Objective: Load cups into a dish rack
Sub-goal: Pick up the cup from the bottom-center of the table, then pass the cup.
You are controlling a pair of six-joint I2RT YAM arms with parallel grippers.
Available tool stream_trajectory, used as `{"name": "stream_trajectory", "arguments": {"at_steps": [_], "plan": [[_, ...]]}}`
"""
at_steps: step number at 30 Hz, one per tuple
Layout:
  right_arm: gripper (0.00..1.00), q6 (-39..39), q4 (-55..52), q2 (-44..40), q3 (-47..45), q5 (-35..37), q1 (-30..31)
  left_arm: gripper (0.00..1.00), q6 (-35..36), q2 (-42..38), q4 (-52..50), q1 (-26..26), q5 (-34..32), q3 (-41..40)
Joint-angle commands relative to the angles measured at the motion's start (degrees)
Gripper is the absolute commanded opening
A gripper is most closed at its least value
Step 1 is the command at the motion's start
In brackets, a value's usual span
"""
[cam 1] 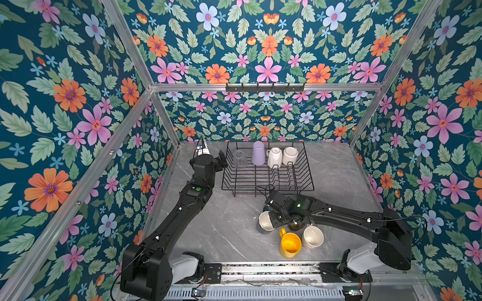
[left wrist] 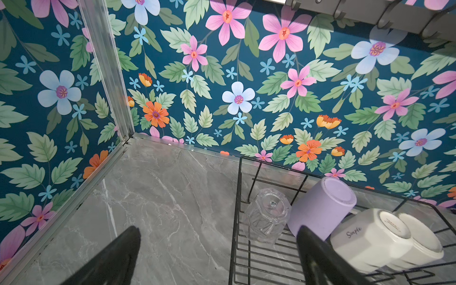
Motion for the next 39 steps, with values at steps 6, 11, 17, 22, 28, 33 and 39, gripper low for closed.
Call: {"name": "stream_trajectory", "arguments": {"at_steps": [6, 11, 17, 22, 28, 33, 39], "plan": [[0.0, -1.97, 2.08, -6.11, 0.04, -0.72, -0.01, 1.0, -0.91, -1.01, 2.25, 0.59, 0.68, -0.31], [0.0, -1.88, 5.04, -11.85, -2.25, -3.91, -1.69, 1.0, -1.72, -1.31, 3.58, 1.12, 3.86, -0.98], [0.0, 3.3, 17.64, -23.01, -10.33, -15.33, -9.73, 1.0, 0.71, -3.24, 14.22, 1.4, 21.51, -4.86], [0.0, 7.54, 26.54, -31.22, -15.42, -22.22, -17.57, 1.0, 0.59, -3.6, 22.64, 1.4, 38.87, -6.43], [0.0, 16.37, 40.89, -36.89, -21.9, -32.3, -29.6, 1.0, -4.29, -1.17, 31.78, 1.35, 60.06, -5.43], [0.0, 24.03, 55.04, -35.46, -24.41, -38.08, -34.48, 0.98, -15.91, 4.47, 44.39, 1.33, 74.02, -3.23], [0.0, 25.4, 60.02, -31.59, -21.9, -40.67, -34.73, 0.98, -21.13, 6.65, 51.34, 0.97, 79.49, -2.94]]}}
